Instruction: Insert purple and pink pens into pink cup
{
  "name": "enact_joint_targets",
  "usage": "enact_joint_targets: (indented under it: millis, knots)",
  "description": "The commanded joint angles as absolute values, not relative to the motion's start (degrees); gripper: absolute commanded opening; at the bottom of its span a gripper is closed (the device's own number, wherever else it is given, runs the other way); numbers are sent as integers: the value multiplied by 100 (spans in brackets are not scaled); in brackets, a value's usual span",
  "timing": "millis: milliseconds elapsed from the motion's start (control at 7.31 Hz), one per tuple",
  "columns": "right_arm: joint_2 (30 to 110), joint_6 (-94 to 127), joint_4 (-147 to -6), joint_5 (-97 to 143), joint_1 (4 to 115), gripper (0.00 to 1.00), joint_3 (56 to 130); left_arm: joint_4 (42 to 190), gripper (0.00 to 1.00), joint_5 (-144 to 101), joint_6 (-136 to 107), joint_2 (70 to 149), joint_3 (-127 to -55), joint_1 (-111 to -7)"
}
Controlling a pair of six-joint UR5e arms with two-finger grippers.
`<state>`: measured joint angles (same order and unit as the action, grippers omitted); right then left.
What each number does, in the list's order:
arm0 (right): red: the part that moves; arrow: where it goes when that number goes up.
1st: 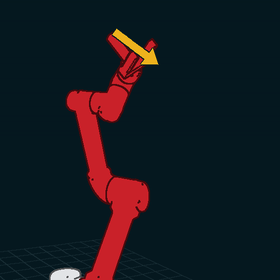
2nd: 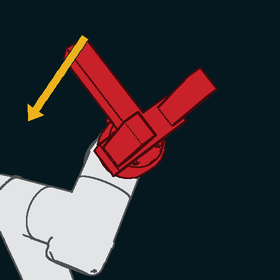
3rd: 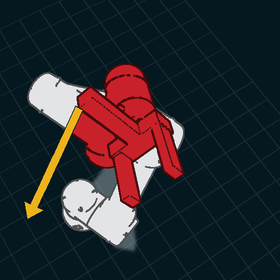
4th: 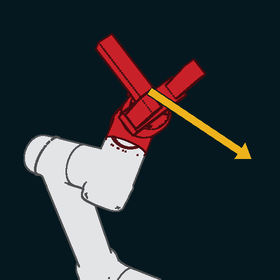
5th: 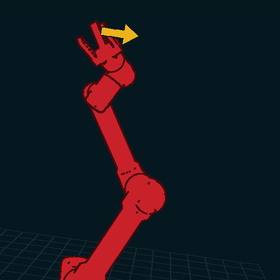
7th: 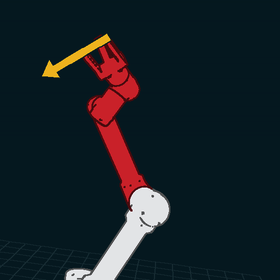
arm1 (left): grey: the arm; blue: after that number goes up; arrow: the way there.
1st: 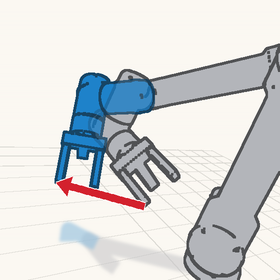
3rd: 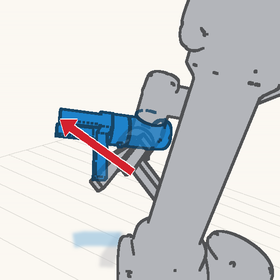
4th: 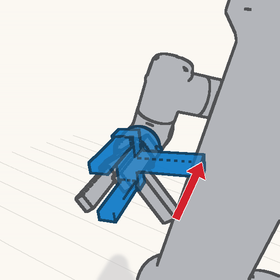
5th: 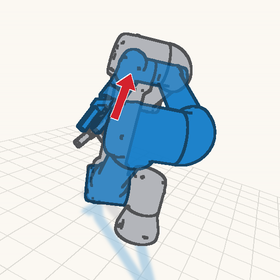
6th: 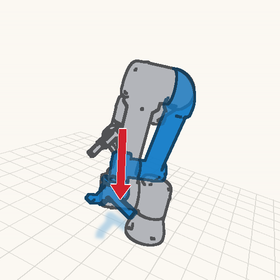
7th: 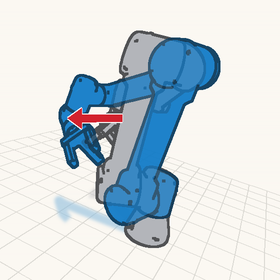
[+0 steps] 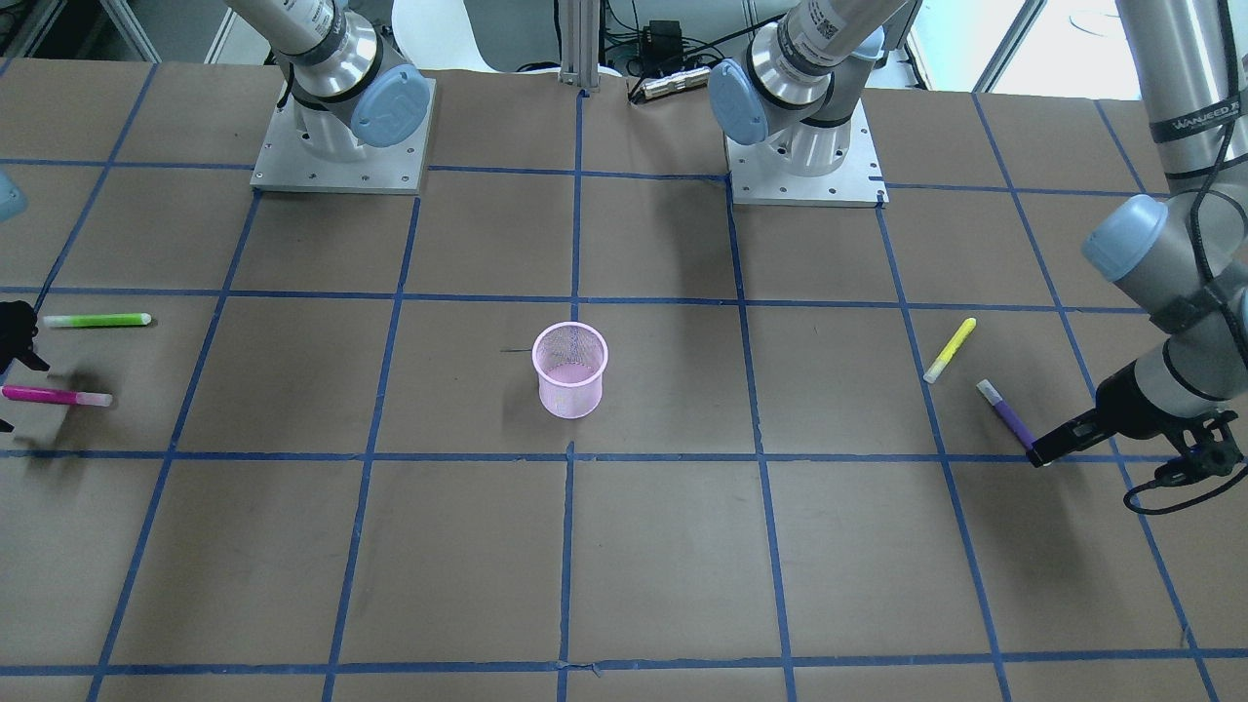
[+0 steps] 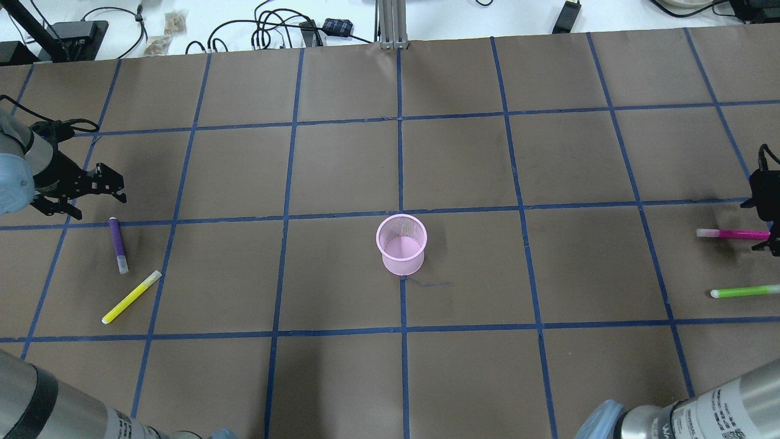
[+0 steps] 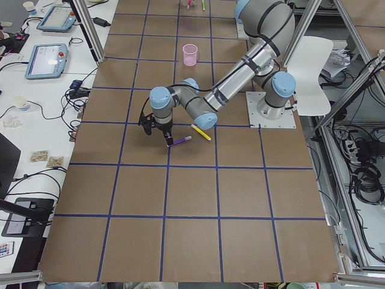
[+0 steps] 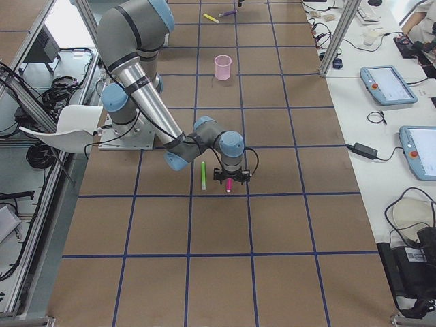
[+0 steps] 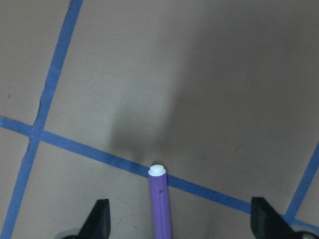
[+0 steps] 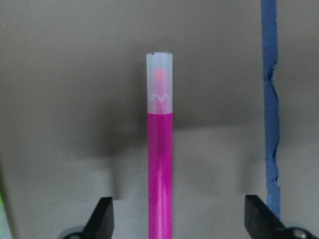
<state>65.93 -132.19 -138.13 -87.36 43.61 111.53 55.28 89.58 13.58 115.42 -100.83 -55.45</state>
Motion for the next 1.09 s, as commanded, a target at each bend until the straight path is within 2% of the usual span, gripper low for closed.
enact_joint_targets:
  millis: [0,137,274,411,684,821,958]
  knots:
    - [6539,-13315,-13878,-8736,4351,70,11153,5502,87,8965,1371,11715,-10081,-5528]
    - [6539,-13307,-13887,-8754,4351,55,11153,5502,77,8991,1362,11785,-10081,-5537]
    - [6548,-13263,-13878,-8789,4351,38,11153,5493,72,9000,1371,11830,-10072,-5528]
    - [6557,-13237,-13869,-8806,4351,26,11153,5493,62,9009,1362,11856,-10072,-5528]
    - [6592,-13236,-13852,-8824,4351,13,11153,5493,59,9139,1362,11918,-10064,-5537]
    - [6609,-13228,-13852,-8833,4351,11,11145,5493,54,9149,1362,11944,-10063,-5537]
    - [6688,-13219,-13843,-8850,4351,7,11136,5493,38,9158,1362,11944,-10063,-5537]
